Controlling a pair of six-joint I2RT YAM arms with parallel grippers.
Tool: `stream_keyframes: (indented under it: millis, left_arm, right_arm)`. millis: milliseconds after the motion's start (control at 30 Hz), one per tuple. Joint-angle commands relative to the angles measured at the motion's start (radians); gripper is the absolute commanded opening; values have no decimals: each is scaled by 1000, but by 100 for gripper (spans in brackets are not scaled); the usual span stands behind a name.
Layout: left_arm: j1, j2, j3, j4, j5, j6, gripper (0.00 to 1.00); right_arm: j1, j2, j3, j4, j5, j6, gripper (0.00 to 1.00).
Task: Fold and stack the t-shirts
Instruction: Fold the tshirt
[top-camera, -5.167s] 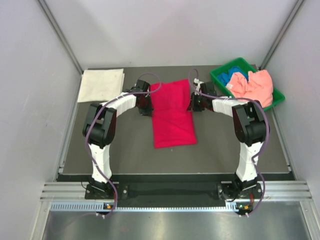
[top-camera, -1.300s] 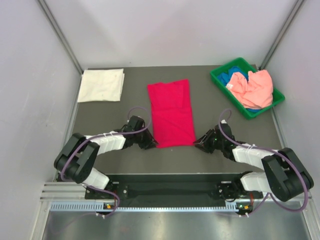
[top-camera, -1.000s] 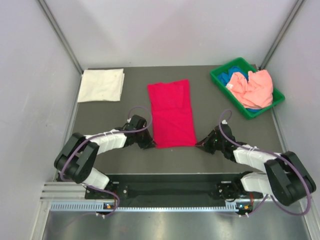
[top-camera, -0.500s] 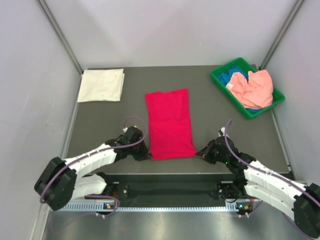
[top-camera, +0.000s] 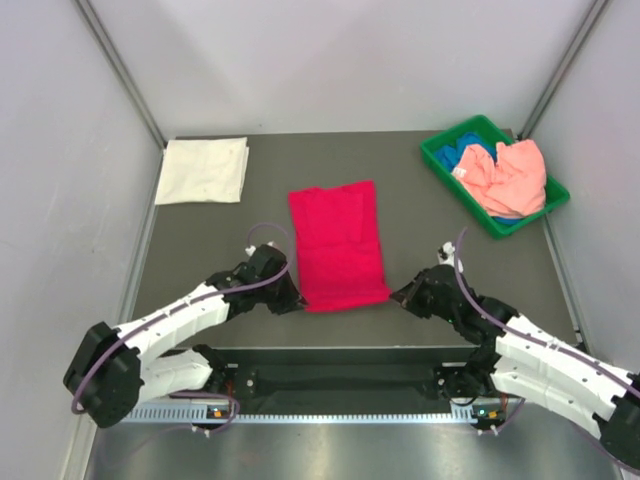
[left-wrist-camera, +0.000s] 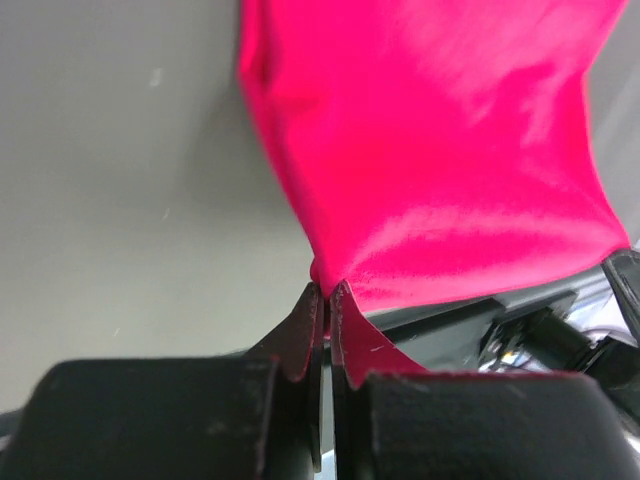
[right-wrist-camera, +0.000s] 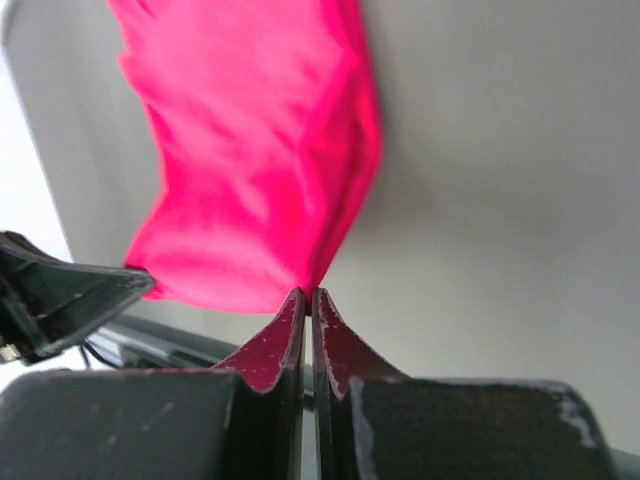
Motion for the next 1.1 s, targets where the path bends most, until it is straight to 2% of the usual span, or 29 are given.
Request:
stream_keyframes:
  millis: [0,100,300,533,633,800,900,1067]
  left_arm:
    - [52,51,109,-39,-28,72,0]
    - [132,109,187,-45,3,126,0]
    - [282,250,356,-36,61,221,0]
    - [330,526,659,-28,76,289,0]
    - [353,636,787,-59,50,304,0]
    - [393,792,997,-87,93,323,0]
    - [410,873,1087,-100,93,324,0]
    - [441,956,1157,-104,90,315,0]
  right_arm:
    - [8,72,140,-15,117,-60,0]
    - [-4,131,198,2,146,-115,0]
    - [-125,343,405,68,88,-255,0]
    - [-251,625,658,105,7,-390,0]
    - [-278,731,767,91,4,-427,0]
    - [-330,898,913,103,-59,-454,0]
    - [-363,986,985,142,-113,-468,0]
    - [-406,1099,1070,189,-180,-491,0]
